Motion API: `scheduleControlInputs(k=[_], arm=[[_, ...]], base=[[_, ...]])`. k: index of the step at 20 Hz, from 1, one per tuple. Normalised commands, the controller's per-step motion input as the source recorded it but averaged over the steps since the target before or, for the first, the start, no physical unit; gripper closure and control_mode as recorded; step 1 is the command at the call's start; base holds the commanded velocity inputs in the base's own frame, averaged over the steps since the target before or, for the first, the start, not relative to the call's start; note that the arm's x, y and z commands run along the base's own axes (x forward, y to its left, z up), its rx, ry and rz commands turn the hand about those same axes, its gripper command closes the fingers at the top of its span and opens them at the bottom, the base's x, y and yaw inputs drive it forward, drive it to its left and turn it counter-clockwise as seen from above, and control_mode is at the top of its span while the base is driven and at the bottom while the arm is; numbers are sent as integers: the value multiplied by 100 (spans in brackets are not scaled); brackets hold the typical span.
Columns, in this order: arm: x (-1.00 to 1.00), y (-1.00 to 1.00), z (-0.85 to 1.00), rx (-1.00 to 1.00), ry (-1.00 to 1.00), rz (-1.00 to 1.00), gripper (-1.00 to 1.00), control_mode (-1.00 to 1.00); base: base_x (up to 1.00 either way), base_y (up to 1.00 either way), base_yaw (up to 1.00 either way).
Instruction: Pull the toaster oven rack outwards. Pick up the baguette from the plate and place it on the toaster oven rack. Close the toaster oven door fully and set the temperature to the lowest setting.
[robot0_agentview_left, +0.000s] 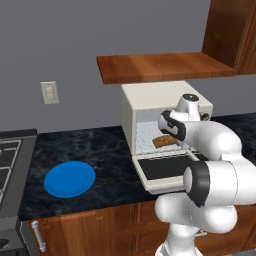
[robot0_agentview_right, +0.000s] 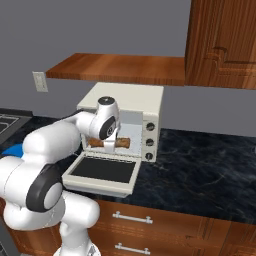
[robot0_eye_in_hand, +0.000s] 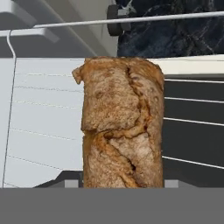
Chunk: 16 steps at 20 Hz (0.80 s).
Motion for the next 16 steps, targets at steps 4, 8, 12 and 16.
scheduleControlInputs(k=[4, 8, 12, 16], arm=[[0, -6, -20, 0, -4, 0, 100, -100], [7, 0, -22, 0, 0, 0, 100, -100], [12, 0, -24, 0, 0, 0, 100, -100], [1, -1, -21, 0, -1, 0, -100, -100]], base=[[0, 0, 0], [0, 0, 0], [0, 0, 0], [0, 0, 0]])
